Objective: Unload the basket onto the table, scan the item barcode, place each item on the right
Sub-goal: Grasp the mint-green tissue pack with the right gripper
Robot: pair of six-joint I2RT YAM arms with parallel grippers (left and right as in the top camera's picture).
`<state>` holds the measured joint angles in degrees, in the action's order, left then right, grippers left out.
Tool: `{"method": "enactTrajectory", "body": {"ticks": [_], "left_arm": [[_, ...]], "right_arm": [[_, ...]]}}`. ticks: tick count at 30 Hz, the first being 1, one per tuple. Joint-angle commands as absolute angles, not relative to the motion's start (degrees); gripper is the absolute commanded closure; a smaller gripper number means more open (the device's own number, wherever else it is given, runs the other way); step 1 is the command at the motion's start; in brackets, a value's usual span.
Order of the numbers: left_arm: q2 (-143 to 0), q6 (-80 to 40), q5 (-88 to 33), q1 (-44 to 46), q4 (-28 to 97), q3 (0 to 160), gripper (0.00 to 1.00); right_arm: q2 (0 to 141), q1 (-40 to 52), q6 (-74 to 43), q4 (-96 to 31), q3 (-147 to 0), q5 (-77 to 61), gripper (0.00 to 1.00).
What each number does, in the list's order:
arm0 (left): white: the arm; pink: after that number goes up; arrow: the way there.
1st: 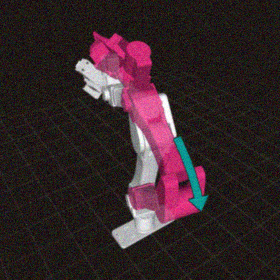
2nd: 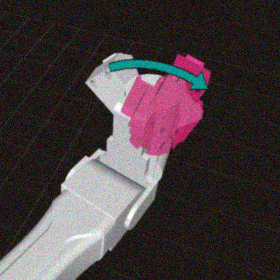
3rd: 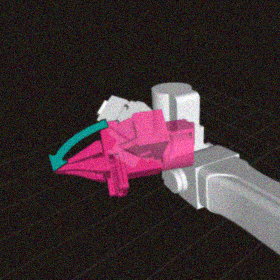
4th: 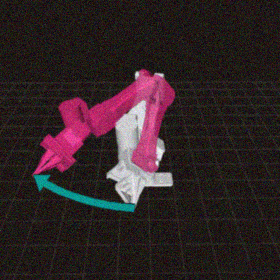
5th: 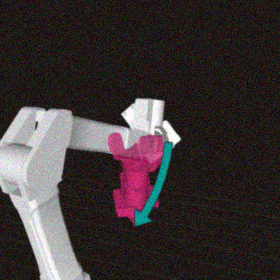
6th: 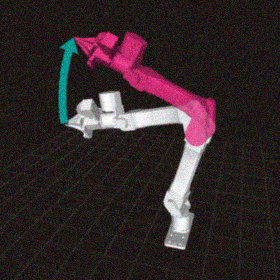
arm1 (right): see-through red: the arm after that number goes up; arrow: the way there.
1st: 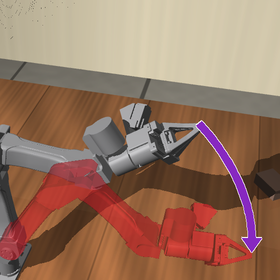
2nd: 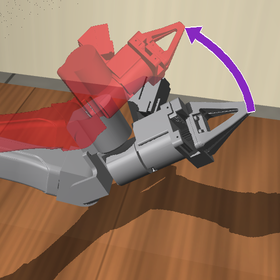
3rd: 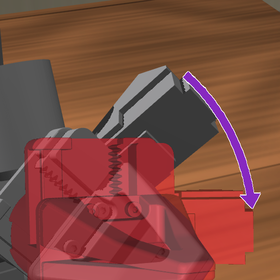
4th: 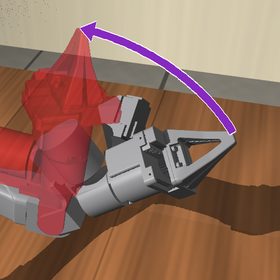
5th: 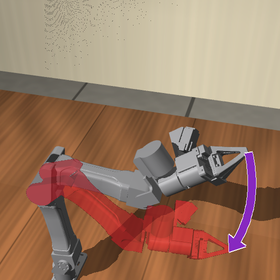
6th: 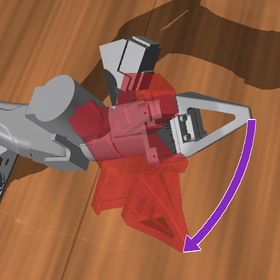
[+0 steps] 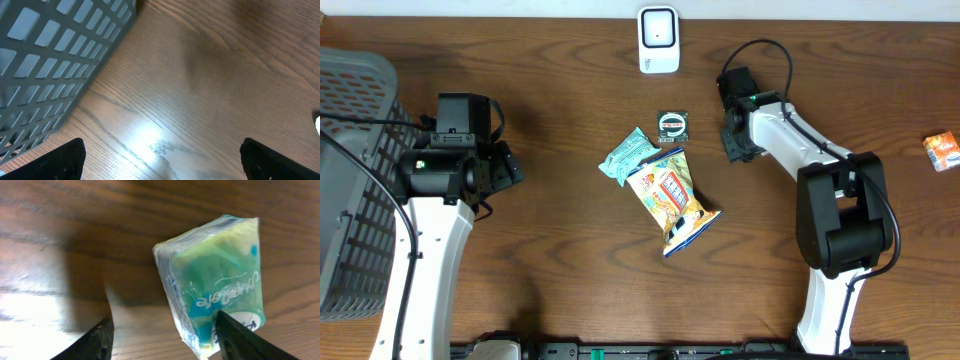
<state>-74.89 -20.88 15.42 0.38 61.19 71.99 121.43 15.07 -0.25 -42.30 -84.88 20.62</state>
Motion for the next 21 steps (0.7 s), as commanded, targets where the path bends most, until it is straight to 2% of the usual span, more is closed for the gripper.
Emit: {"method": "enactTrajectory", "body": {"ticks": [1, 4, 5, 10, 14, 19, 21], "left_arm": [[-74.94, -20.40, 16.58, 0.16, 61.36, 72.12, 0.02], [-74.94, -20.38, 16.58, 0.16, 61.36, 72.12, 0.02], [-74.94, -20.38, 16.58, 0.16, 61.36, 72.12, 0.02], [-74.94, -20.38, 16.58, 0.16, 61.36, 72.12, 0.02], [-74.94, -20.38, 16.58, 0.16, 61.36, 72.12, 0.02], [-74.94, -20.40, 16.58, 0.16, 61.36, 72.12, 0.02], [-74.94, -20.38, 16.58, 0.16, 61.36, 72.12, 0.02]], "right_arm": [[121.89, 13.23, 0.49, -40.84, -83.35, 22.50, 0.36], [121.89, 12.10, 0.49, -39.62, -83.33, 20.71, 0.50], [121.89, 11.70, 0.49, -39.48, -83.33, 19.68, 0.58], [121.91, 10.37, 0.51, -38.48, -82.85, 14.79, 0.60], [121.89, 10.11, 0.49, -39.99, -82.67, 7.86, 0.81], [121.03, 12.05, -4.16, -47.64, -83.55, -1.30, 0.93], [120.22, 13.15, -4.49, -50.94, -84.16, -2.81, 0.95]]}}
